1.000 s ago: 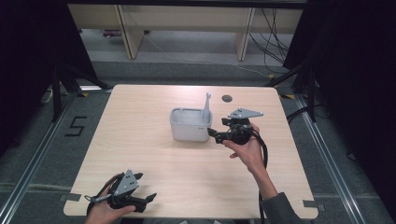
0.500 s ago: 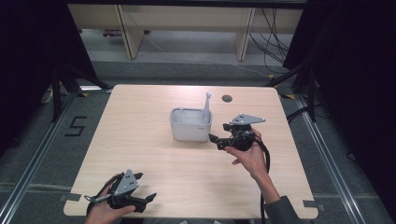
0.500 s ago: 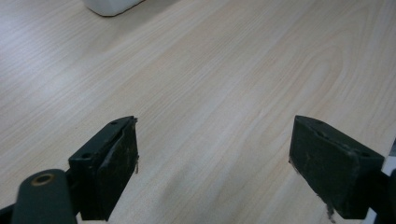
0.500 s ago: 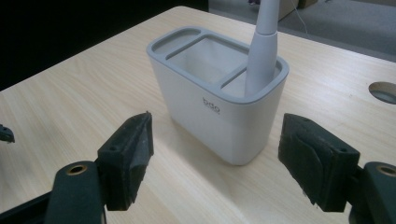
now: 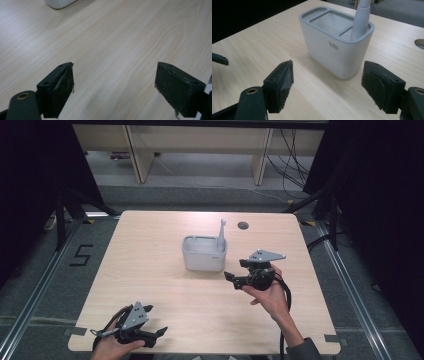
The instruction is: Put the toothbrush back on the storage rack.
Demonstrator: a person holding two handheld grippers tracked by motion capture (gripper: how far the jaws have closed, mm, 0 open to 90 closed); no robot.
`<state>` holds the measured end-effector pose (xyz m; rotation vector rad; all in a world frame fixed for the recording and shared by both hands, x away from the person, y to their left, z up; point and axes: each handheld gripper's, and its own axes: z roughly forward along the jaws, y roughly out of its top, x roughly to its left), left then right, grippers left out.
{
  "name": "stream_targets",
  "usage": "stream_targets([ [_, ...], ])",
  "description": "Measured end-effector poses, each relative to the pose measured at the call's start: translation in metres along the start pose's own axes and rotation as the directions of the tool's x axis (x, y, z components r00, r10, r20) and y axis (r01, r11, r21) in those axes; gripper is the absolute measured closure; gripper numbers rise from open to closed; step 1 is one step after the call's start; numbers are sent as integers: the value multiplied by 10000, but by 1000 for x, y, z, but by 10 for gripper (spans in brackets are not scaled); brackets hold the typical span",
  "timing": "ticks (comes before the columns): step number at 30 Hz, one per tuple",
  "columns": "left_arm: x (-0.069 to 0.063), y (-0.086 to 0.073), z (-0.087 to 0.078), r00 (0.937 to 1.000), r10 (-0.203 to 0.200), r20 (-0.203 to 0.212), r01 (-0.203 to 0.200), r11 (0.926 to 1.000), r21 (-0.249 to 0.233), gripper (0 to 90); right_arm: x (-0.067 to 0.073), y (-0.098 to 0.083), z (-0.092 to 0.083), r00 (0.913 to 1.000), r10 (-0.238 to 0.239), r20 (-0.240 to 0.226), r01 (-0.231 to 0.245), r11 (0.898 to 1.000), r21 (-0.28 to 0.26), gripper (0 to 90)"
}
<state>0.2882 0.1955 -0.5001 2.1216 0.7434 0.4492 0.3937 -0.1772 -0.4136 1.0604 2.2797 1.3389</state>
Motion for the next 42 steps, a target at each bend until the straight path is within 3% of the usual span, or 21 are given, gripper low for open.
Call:
stream_targets([
  [1, 1, 1, -2, 9998, 187, 6, -187, 9995, 241, 151, -1, -1, 0, 9996, -263, -56, 263, 9996, -37, 263],
  [2, 0, 0, -1, 10000, 61, 5, -61, 9999, 147, 151, 1, -3, -1, 9999, 15, -155, -14, 10000, 63, 263],
  [4, 1, 1, -2, 9997, 224, -42, -223, 9994, 276, 151, 1, -5, -1, 9996, -198, -178, 197, 9998, -29, 263],
  [6, 0, 0, -1, 10000, 53, 5, -53, 9999, 142, 151, 4, -7, -3, 9999, -28, -112, 29, 10000, 75, 263],
  [7, 1, 0, -1, 9999, 99, -21, -99, 9998, 179, 151, 2, -8, -4, 9994, -332, -106, 333, 9994, 51, 263],
  [8, 1, 0, -1, 10000, 73, -30, -72, 9998, 170, 151, 4, -10, -4, 9997, -110, -232, 111, 9999, 50, 263],
  [9, 2, 1, -2, 9997, 219, -44, -218, 9994, 281, 151, 3, -11, -5, 9993, -351, -96, 351, 9994, 73, 263],
  [11, 1, 1, -1, 9998, 205, -39, -204, 9994, 270, 151, 6, -14, -6, 9998, -17, -211, 19, 9999, 121, 262],
  [15, 2, 1, -2, 9995, 304, -45, -302, 9989, 353, 151, 6, -18, -10, 9996, -196, -191, 199, 9996, 191, 262],
  [17, 0, 0, -1, 10000, 56, -24, -55, 9999, 142, 151, 5, -21, -11, 9992, -350, -191, 353, 9993, 153, 262],
  [18, 0, 0, 0, 10000, 48, -34, -48, 10000, 42, 151, 7, -22, -12, 9997, -117, -193, 121, 9997, 214, 262],
  [19, 2, 0, -1, 9997, 221, -47, -220, 9993, 304, 151, 6, -22, -12, 9993, -308, -230, 311, 9994, 135, 262],
  [24, 2, 1, -1, 9998, 210, -46, -208, 9994, 278, 151, 6, -27, -14, 9994, -282, -222, 286, 9994, 190, 260],
  [26, 0, 0, 0, 10000, 28, -39, -28, 10000, 35, 151, 8, -31, -15, 9997, 46, -245, -41, 9998, 192, 259],
  [27, 0, 0, 0, 10000, 56, -45, -56, 10000, 52, 151, 6, -31, -15, 9993, -325, -202, 328, 9993, 190, 256],
  [30, 2, 1, -2, 9995, 300, -48, -298, 9989, 356, 151, 6, -36, -16, 9997, -13, -256, 19, 9997, 227, 256],
  [31, 1, 1, -1, 9998, 207, -42, -205, 9994, 277, 151, 5, -37, -16, 9996, -109, -251, 116, 9996, 252, 256],
  [32, 0, 0, 0, 10000, 40, -41, -40, 10000, 38, 152, 8, -39, -19, 9994, 295, -190, -287, 9987, 426, 256],
  [34, 0, 0, 0, 10000, 9, -20, -9, 10000, 17, 152, 4, -42, -18, 9999, -127, -97, 130, 9994, 318, 255],
  [37, 1, 1, -1, 9998, 203, -48, -201, 9994, 278, 151, 6, -46, -20, 9996, 237, -159, -229, 9986, 476, 254],
  [42, 0, 0, -1, 10000, 13, -13, -13, 9999, 109, 151, 5, -52, -22, 9999, 113, -118, -108, 9990, 439, 253],
])
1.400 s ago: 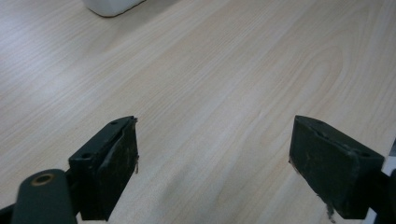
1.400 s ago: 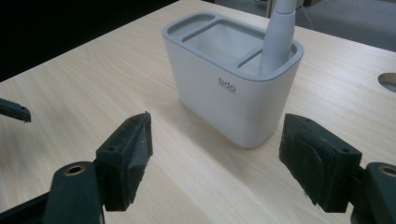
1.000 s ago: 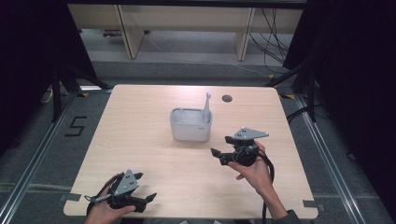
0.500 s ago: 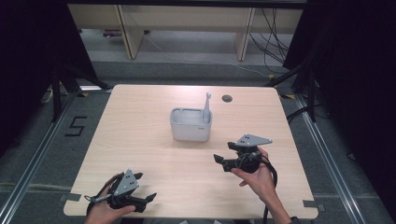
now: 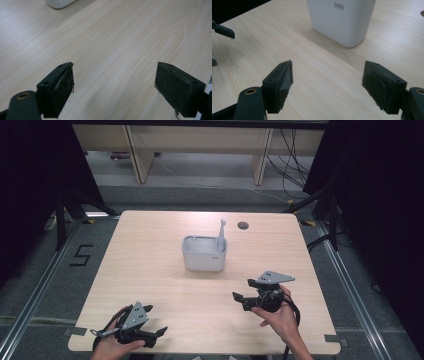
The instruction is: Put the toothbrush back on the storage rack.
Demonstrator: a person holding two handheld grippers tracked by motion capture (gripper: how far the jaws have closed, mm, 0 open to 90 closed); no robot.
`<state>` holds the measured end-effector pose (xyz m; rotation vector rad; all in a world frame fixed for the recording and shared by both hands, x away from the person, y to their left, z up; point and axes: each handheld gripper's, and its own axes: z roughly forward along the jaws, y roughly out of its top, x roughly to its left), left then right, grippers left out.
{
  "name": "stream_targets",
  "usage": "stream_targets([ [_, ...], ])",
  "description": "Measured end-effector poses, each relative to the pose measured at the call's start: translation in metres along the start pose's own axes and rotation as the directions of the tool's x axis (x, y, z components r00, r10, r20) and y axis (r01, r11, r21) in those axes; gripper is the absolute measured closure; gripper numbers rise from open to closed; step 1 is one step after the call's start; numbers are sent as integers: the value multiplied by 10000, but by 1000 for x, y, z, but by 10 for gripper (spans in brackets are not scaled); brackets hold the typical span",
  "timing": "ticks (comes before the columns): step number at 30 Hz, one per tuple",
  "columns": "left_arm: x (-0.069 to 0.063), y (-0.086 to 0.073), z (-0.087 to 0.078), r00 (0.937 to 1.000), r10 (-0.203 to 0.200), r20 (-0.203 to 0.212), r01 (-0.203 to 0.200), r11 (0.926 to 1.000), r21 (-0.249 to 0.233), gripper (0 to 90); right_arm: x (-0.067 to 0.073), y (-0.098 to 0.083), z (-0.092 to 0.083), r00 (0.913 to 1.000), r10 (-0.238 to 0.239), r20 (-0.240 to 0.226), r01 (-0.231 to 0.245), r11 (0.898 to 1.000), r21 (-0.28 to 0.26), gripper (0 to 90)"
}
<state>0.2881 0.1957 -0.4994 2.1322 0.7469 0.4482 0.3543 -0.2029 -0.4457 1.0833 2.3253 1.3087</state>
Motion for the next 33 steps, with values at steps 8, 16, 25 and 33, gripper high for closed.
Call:
stream_targets([
  [8, 1, 0, -1, 9998, 214, -41, -214, 9996, 182, 152, 0, -9, -3, 9999, -21, -101, 21, 10000, 11, 248],
  [16, 2, 0, -1, 9996, 281, -58, -280, 9993, 234, 151, 1, -20, -5, 9995, 291, -108, -289, 9994, 192, 235],
  [25, 2, 0, -1, 9996, 291, -55, -289, 9993, 238, 151, 2, -32, -7, 9980, 621, -97, -617, 9976, 312, 220],
  [33, 2, 0, -1, 9996, 290, -58, -288, 9993, 242, 151, 2, -39, -10, 9990, 453, 10, -453, 9978, 474, 207],
])
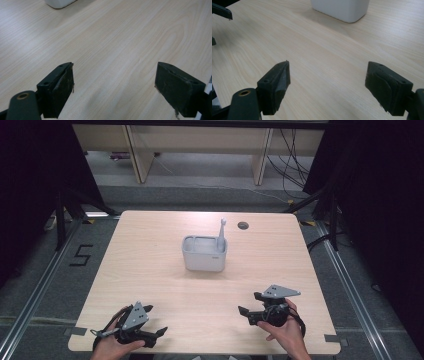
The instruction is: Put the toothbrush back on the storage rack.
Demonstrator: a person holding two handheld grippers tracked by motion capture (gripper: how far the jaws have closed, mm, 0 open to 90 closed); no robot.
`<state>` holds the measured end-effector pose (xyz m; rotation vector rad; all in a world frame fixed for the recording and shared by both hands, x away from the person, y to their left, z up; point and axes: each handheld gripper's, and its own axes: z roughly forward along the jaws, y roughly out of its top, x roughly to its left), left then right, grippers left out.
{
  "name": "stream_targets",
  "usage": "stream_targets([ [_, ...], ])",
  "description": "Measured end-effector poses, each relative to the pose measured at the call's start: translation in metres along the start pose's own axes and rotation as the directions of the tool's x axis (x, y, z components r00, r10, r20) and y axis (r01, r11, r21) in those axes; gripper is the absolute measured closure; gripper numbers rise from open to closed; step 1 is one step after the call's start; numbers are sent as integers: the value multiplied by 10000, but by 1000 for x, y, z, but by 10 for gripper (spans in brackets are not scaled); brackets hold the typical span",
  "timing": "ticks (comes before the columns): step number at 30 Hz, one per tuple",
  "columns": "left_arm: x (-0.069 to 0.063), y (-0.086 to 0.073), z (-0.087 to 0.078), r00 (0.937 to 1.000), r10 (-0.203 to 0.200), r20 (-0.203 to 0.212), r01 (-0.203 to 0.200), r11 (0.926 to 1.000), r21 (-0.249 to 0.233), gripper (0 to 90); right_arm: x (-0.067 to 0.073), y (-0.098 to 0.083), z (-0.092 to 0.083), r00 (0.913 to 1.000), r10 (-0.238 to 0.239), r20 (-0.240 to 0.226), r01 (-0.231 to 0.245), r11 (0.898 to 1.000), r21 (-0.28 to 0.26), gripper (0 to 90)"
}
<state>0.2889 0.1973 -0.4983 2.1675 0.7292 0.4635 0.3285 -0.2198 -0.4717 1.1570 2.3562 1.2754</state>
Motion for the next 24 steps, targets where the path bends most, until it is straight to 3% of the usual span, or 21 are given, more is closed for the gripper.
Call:
stream_targets([
  [1, 0, 0, 0, 10000, 2, 0, -2, 10000, 2, 151, -1, 0, 0, 9997, -219, 75, 219, 9997, -52, 206],
  [4, 0, 0, 0, 10000, 2, -2, -2, 10000, 2, 151, 1, -3, -1, 9999, 108, -34, -107, 9999, 86, 202],
  [5, 0, 0, 0, 10000, -1, -5, 1, 10000, 1, 151, -1, -3, -2, 9997, -238, 51, 238, 9997, 26, 201],
  [7, -1, 0, 1, 9999, -102, 12, 102, 9999, -90, 151, 1, -6, -2, 10000, -5, -21, 5, 9999, 114, 197],
  [8, 0, 0, 0, 10000, -2, 6, 2, 10000, 2, 151, 0, -7, -3, 9996, -257, 71, 256, 9996, 136, 196],
  [9, 0, 0, 0, 10000, 0, 12, 0, 10000, 1, 151, 1, -8, -3, 9997, -202, 164, 200, 9997, 121, 196],
  [11, 0, 0, 0, 10000, 0, 11, 0, 10000, -4, 151, 1, -10, -4, 9993, -379, 33, 378, 9991, 182, 193],
  [12, 0, 0, 0, 10000, -1, 10, 1, 10000, -5, 151, 4, -11, -4, 10000, 57, -13, -56, 9997, 251, 193],
  [13, 0, 0, 0, 10000, 1, 15, -1, 10000, -3, 151, 4, -12, -5, 10000, 70, 3, -70, 9996, 264, 193],
  [14, 0, 0, 0, 10000, -35, 19, 35, 10000, -36, 151, 2, -12, -6, 9995, -262, 159, 257, 9993, 277, 192],
  [15, -1, 0, 0, 10000, -72, 37, 72, 10000, -63, 151, 4, -14, -7, 9999, -67, 156, 61, 9992, 386, 191],
  [16, -1, 0, 0, 10000, -72, 40, 73, 9999, -69, 151, 3, -15, -7, 9995, -257, 193, 251, 9991, 338, 189],
  [17, -1, 0, 0, 10000, -62, 38, 62, 10000, -62, 151, 5, -16, -8, 9998, -6, 187, -3, 9987, 517, 187],
  [18, -1, 0, 0, 10000, -76, 41, 76, 9999, -71, 151, 2, -16, -9, 9990, -343, 295, 329, 9984, 458, 186],
  [19, 0, 0, 0, 10000, 3, 8, -3, 10000, 3, 151, 4, -18, -9, 9996, -96, 281, 81, 9987, 500, 185],
  [20, 0, 0, 0, 10000, -27, 15, 27, 10000, -18, 151, 2, -18, -10, 9987, -354, 380, 336, 9983, 467, 183],
  [21, -1, 0, 0, 10000, -85, 47, 86, 9999, -74, 151, 6, -20, -10, 9997, 122, 219, -137, 9976, 685, 179],
  [22, -1, 0, 0, 10000, -69, 43, 69, 10000, -59, 151, 3, -21, -10, 9992, -272, 281, 252, 9972, 708, 176],
  [23, -1, 0, 0, 10000, -78, 46, 78, 9999, -67, 152, 5, -22, -10, 9999, -47, 163, 33, 9963, 858, 175],
  [24, -1, 0, 0, 10000, -75, 36, 75, 10000, -64, 151, 4, -23, -10, 9992, -320, 232, 300, 9960, 837, 175],
])
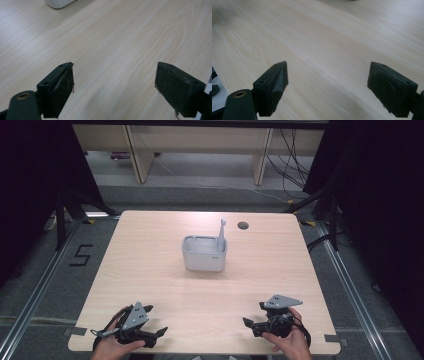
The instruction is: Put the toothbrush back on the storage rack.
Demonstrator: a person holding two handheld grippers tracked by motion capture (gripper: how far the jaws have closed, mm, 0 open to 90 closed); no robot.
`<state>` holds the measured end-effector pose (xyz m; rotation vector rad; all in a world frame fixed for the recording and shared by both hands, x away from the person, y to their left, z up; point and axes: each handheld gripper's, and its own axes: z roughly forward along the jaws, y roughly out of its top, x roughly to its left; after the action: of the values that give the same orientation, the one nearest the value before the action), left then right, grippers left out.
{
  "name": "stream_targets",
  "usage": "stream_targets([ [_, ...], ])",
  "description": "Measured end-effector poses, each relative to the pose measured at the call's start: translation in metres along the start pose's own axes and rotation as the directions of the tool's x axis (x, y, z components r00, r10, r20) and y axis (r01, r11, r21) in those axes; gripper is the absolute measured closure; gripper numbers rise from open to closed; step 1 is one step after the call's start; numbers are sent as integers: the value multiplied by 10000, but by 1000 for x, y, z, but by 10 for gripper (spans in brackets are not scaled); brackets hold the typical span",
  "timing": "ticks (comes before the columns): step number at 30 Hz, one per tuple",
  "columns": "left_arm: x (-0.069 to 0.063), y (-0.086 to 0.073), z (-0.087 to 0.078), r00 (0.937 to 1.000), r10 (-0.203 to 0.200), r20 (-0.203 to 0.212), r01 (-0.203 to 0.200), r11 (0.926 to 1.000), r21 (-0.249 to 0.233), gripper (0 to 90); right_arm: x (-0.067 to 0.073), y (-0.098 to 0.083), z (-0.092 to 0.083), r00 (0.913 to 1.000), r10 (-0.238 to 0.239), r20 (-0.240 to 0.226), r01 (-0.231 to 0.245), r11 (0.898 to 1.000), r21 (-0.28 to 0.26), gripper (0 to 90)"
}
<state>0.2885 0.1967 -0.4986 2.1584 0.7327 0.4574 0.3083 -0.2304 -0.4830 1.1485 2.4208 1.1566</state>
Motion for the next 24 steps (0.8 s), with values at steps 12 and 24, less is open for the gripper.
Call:
stream_targets([
  [12, 0, 0, 0, 10000, 2, 3, -2, 10000, 0, 151, 5, -11, -4, 9998, -158, 96, 154, 9988, 463, 173],
  [24, 0, 0, 0, 10000, 17, 39, -17, 10000, 33, 151, 5, -16, -3, 9986, -528, -48, 529, 9968, 595, 173],
])
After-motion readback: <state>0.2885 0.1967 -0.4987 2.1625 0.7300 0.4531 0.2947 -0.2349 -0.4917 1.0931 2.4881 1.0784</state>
